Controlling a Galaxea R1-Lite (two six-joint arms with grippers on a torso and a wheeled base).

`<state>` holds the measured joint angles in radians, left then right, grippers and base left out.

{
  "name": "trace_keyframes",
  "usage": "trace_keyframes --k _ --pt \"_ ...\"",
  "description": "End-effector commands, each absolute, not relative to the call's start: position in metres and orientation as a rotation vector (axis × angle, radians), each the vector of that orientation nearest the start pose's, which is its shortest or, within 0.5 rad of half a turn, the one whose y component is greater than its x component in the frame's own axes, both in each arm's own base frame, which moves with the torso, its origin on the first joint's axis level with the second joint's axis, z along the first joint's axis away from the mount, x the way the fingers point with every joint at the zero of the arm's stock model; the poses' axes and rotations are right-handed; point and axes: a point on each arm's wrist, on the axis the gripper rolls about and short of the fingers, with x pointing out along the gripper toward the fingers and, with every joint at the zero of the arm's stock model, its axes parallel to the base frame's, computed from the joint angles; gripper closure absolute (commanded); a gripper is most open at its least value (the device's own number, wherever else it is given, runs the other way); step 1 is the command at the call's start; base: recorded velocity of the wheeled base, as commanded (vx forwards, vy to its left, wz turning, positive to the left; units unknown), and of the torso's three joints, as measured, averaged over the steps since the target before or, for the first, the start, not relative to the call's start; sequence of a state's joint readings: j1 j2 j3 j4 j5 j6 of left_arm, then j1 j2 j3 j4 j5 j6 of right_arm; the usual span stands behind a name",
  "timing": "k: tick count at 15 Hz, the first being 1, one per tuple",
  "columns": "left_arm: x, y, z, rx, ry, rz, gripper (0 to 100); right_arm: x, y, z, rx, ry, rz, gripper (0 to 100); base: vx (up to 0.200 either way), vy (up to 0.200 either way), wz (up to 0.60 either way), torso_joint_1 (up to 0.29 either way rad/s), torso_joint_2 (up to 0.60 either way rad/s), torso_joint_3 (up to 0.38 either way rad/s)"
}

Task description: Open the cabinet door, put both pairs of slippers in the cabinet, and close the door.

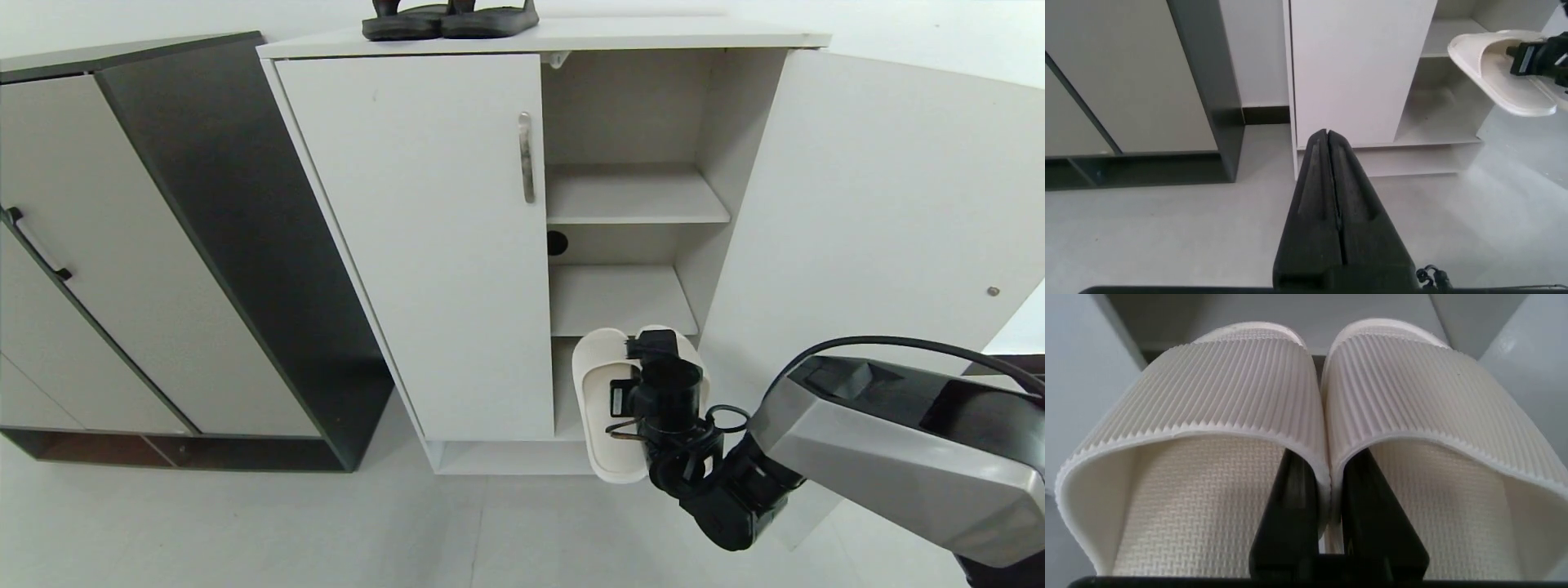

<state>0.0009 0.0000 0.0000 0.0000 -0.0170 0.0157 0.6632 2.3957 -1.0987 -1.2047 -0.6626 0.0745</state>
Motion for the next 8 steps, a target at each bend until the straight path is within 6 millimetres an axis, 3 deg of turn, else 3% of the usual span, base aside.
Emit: trace_keyframes --k 1,2,8 --pt "-0.023 0.0 0.076 0.015 0.001 -0.015 100 0.359 0.253 0.039 0.006 0.086 -0.021 100 0.0 0.0 0.0 0.0 0.0 0.0" --pt "-0.023 0.0 0.076 0.015 0.001 -0.015 100 0.362 0.249 0.036 -0.003 0.091 -0.031 100 0.0 0.0 0.0 0.0 0.0 0.0" --pt "-0.023 0.0 0.075 0.011 0.0 -0.014 100 0.374 0.246 0.03 -0.006 0.056 -0.038 100 0.2 0.0 0.0 0.002 0.0 0.005"
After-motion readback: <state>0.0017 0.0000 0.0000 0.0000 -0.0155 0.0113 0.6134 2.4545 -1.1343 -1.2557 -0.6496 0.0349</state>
